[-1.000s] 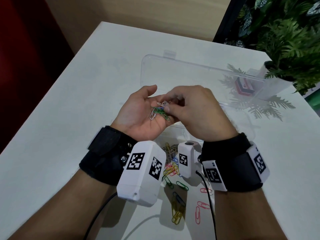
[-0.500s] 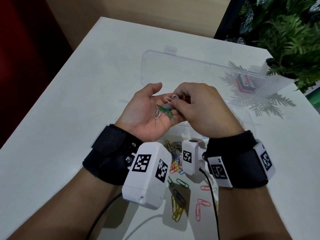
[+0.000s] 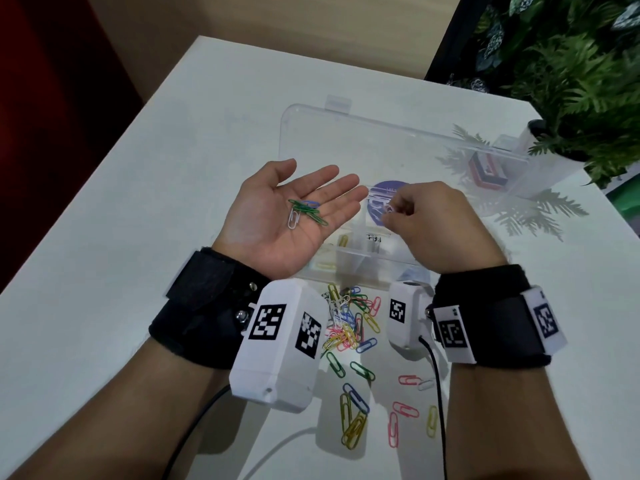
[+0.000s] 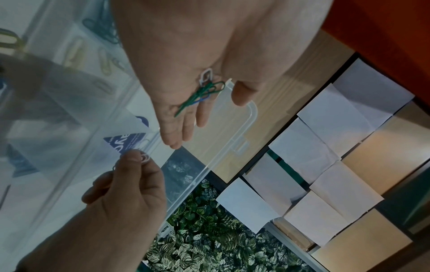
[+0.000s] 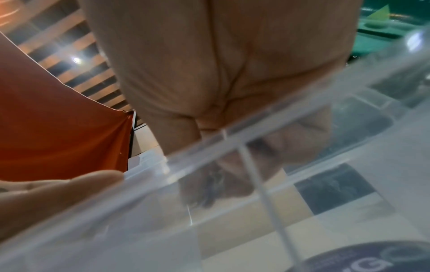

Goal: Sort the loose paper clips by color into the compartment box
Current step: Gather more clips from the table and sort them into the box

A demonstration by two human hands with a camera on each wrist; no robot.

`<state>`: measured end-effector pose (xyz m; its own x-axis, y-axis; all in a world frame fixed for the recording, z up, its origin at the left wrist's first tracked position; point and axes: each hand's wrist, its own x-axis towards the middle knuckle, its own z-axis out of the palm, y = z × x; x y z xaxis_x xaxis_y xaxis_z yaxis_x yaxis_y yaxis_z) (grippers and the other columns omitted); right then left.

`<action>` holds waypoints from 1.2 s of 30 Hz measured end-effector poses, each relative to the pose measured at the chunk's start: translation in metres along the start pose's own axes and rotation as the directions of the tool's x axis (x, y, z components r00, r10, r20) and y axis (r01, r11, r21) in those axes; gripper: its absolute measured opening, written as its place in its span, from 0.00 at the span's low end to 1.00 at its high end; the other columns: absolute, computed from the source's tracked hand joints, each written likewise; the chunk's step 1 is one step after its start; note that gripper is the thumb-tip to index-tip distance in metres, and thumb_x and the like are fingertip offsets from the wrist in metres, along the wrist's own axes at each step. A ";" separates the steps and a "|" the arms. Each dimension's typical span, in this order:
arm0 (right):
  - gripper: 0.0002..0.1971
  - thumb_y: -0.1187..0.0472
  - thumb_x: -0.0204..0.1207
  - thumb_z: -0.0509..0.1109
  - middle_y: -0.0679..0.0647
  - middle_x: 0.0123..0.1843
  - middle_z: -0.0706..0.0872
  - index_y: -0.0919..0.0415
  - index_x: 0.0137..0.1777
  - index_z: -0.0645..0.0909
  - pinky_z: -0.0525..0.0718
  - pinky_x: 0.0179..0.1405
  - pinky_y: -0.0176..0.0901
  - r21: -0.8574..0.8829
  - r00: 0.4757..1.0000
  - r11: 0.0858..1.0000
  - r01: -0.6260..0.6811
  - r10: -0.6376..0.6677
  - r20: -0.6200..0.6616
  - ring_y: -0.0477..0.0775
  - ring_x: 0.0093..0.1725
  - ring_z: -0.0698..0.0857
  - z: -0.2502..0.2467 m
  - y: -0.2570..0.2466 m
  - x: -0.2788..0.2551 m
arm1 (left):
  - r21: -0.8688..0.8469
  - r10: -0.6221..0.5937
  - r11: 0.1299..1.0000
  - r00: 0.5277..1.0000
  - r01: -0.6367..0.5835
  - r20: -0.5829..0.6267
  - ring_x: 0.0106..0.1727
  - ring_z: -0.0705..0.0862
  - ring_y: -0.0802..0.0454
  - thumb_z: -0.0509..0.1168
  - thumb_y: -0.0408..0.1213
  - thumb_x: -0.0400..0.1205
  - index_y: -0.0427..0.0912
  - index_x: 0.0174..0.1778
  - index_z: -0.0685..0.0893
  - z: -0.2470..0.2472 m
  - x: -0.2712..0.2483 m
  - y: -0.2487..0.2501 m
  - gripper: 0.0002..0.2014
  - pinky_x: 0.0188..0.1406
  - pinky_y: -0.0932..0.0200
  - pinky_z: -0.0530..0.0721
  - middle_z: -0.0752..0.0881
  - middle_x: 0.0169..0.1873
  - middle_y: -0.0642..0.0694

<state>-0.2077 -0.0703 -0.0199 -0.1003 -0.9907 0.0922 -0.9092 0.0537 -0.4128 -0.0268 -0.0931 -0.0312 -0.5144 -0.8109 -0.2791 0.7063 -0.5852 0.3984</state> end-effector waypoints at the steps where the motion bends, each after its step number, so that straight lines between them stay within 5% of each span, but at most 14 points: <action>1: 0.09 0.60 0.75 0.71 0.57 0.33 0.84 0.67 0.38 0.83 0.72 0.33 0.44 -0.003 1.000 1.000 -0.015 0.015 0.012 0.57 0.35 0.79 0.000 0.001 0.000 | -0.006 0.001 1.000 1.000 -0.001 -0.001 0.60 0.83 0.28 0.52 0.42 0.85 0.25 0.66 0.77 0.000 0.000 0.000 0.24 0.52 0.33 0.83 0.83 0.61 0.25; 6: 0.06 0.59 0.72 0.76 0.50 0.41 0.86 0.56 0.48 0.87 0.77 0.37 0.36 0.073 0.999 0.996 -0.041 0.040 0.006 0.48 0.38 0.82 -0.006 0.000 -0.002 | -0.031 0.007 0.999 1.000 -0.007 -0.016 0.63 0.82 0.28 0.52 0.42 0.85 0.24 0.65 0.77 0.002 0.000 -0.002 0.24 0.60 0.39 0.82 0.83 0.61 0.24; 10: 0.03 0.59 0.71 0.74 0.44 0.33 0.85 0.51 0.38 0.84 0.82 0.33 0.39 0.178 0.995 0.983 0.051 -0.035 -0.090 0.40 0.28 0.80 -0.016 -0.012 -0.006 | -0.067 0.028 0.997 0.999 -0.029 -0.024 0.64 0.81 0.27 0.52 0.41 0.85 0.25 0.65 0.77 0.005 -0.001 -0.007 0.23 0.63 0.39 0.79 0.82 0.61 0.23; 13: 0.03 0.56 0.68 0.76 0.43 0.27 0.82 0.50 0.35 0.86 0.72 0.28 0.27 0.234 0.983 0.955 0.180 -0.168 -0.071 0.39 0.28 0.78 -0.022 -0.037 -0.017 | -0.102 0.023 0.994 0.999 -0.027 -0.039 0.56 0.85 0.28 0.51 0.42 0.86 0.25 0.65 0.76 0.009 -0.003 -0.011 0.24 0.42 0.46 0.88 0.84 0.58 0.24; 16: 0.04 0.56 0.68 0.77 0.45 0.31 0.86 0.53 0.41 0.89 0.76 0.33 0.34 0.230 0.961 0.938 0.261 -0.274 0.027 0.43 0.33 0.81 -0.016 -0.059 -0.025 | -0.039 0.004 0.999 0.997 -0.007 -0.078 0.37 0.87 0.42 0.49 0.46 0.86 0.28 0.55 0.80 0.010 -0.003 -0.015 0.24 0.32 0.59 0.87 0.86 0.41 0.34; 18: 0.05 0.53 0.68 0.76 0.46 0.31 0.86 0.53 0.41 0.89 0.76 0.34 0.35 0.148 0.955 0.951 0.272 -0.286 0.083 0.43 0.33 0.82 -0.009 -0.066 -0.028 | 0.029 0.010 1.000 0.994 -0.006 -0.111 0.40 0.86 0.46 0.49 0.49 0.86 0.30 0.55 0.82 0.010 -0.004 -0.017 0.26 0.42 0.59 0.86 0.84 0.36 0.39; 21: 0.08 0.51 0.69 0.75 0.47 0.30 0.85 0.54 0.39 0.88 0.78 0.32 0.36 0.101 0.965 0.969 0.227 -0.237 0.108 0.41 0.32 0.81 -0.005 -0.069 -0.028 | 0.049 -0.001 0.999 0.993 0.007 -0.114 0.60 0.78 0.45 0.49 0.54 0.85 0.31 0.70 0.78 0.010 -0.006 -0.018 0.31 0.66 0.53 0.76 0.81 0.47 0.39; 25: 0.07 0.54 0.71 0.72 0.51 0.34 0.87 0.56 0.39 0.88 0.84 0.37 0.44 0.036 0.973 0.980 0.198 -0.201 0.112 0.47 0.36 0.84 -0.005 -0.072 -0.029 | 0.046 -0.008 0.999 0.995 0.013 -0.100 0.56 0.80 0.45 0.48 0.55 0.84 0.32 0.70 0.78 0.008 -0.006 -0.019 0.32 0.58 0.54 0.79 0.84 0.38 0.41; 29: 0.09 0.61 0.71 0.66 0.52 0.35 0.88 0.57 0.39 0.89 0.84 0.37 0.44 -0.042 0.978 0.979 0.200 -0.197 0.070 0.50 0.37 0.84 -0.008 -0.076 -0.031 | 0.025 0.015 1.000 0.996 -0.013 -0.085 0.60 0.80 0.42 0.49 0.53 0.85 0.31 0.69 0.78 0.007 -0.004 -0.020 0.30 0.67 0.49 0.75 0.83 0.54 0.36; 33: 0.08 0.60 0.73 0.68 0.40 0.24 0.80 0.55 0.34 0.85 0.74 0.29 0.30 0.075 0.986 0.983 0.168 -0.167 -0.014 0.41 0.32 0.81 -0.018 -0.067 -0.028 | -0.052 0.046 0.997 0.998 -0.048 -0.051 0.49 0.88 0.37 0.49 0.49 0.86 0.28 0.71 0.74 0.010 -0.004 -0.019 0.29 0.55 0.49 0.84 0.85 0.54 0.28; 36: 0.07 0.58 0.72 0.69 0.46 0.26 0.81 0.58 0.36 0.85 0.74 0.30 0.39 0.102 0.987 0.989 0.107 -0.093 -0.130 0.48 0.30 0.79 -0.027 -0.047 -0.022 | -0.088 0.075 0.993 0.995 -0.081 -0.070 0.57 0.86 0.33 0.51 0.48 0.85 0.26 0.67 0.77 0.010 -0.003 -0.017 0.27 0.61 0.44 0.82 0.84 0.58 0.26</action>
<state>-0.1742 -0.0478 0.0220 -0.0666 -0.9667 0.2472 -0.8689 -0.0656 -0.4906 -0.0423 -0.0809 -0.0280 -0.4248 -0.8510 -0.3088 0.7856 -0.5160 0.3414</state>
